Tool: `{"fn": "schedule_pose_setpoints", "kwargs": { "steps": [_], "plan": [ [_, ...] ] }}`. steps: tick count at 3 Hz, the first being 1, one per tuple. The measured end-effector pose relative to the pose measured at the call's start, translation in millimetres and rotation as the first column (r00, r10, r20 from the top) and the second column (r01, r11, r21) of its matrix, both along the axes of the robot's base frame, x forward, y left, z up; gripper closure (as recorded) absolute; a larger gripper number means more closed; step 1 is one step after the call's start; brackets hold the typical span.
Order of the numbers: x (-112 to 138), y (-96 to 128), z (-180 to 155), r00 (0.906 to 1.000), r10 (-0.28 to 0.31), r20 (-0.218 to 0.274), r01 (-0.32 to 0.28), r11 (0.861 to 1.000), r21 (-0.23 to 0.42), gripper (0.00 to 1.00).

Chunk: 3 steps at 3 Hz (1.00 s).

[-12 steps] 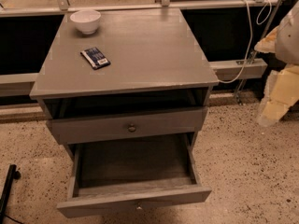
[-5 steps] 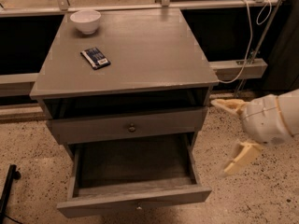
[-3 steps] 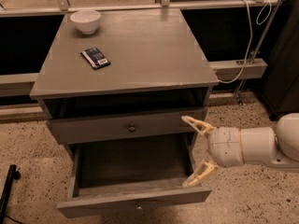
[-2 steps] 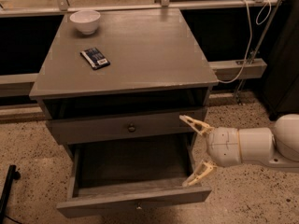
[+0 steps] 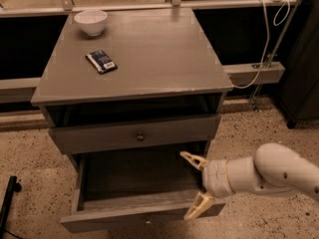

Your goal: Close middle drawer

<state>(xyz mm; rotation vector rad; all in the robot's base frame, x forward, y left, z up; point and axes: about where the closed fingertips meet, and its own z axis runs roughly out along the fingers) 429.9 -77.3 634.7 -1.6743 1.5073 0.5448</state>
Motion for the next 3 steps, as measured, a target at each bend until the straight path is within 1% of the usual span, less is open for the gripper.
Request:
{"fn": "schedule_pose_setpoints", "kwargs": {
  "steps": [1, 2, 3],
  "plan": [
    [-16.0, 5.1, -79.3, 0.9985, -0.005, -0.055, 0.000, 0.996, -0.087, 0.19],
    [-31.9, -0.5, -151.1, 0.9979, -0.027, -0.058, 0.019, 0.991, -0.135, 0.50],
    [-41.6, -3.2, -187.9, 0.9976, -0.033, -0.060, 0.025, 0.992, -0.124, 0.81]
  ]
}}
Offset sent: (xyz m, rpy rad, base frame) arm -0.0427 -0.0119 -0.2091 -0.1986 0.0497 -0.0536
